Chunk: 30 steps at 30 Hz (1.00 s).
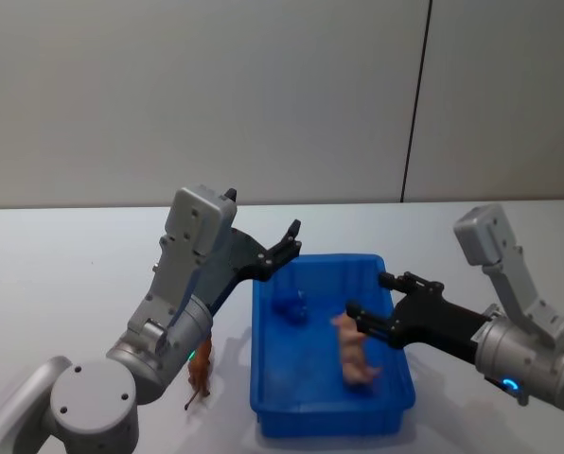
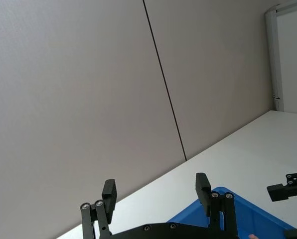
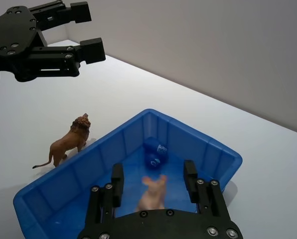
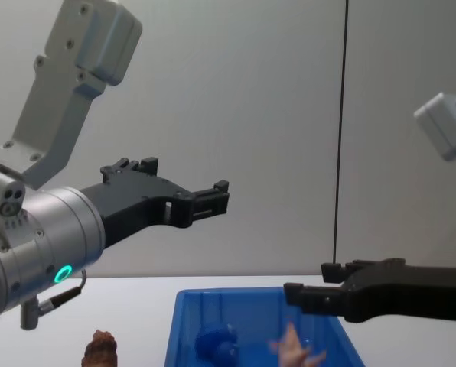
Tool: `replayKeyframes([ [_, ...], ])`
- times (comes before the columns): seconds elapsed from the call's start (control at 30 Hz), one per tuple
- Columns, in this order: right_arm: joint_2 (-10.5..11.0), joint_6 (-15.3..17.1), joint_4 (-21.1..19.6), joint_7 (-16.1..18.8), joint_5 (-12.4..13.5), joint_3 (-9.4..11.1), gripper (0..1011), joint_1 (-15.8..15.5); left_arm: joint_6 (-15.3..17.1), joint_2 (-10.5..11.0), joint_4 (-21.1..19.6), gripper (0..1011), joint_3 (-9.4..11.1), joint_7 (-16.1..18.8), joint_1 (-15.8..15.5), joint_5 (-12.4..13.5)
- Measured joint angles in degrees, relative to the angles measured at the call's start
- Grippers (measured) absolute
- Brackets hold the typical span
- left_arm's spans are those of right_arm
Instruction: Pick up the two dolls from the table and place them into the box.
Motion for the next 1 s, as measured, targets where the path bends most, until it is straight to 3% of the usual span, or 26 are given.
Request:
replayKeyframes([
  [0.37,0.51,-0.16,0.25,-1.03,0.54,0.2,993,-0.22,0.0,0.0,0.0,1004,0.0,0.0,0.0,0.0],
  [1.0,6.03,-3.95,-3.4,-2.17,6.65,3.56,1001,-5.32,0.22,0.03,-0.09,1004,-0.01,0.0,0.11,0.13],
])
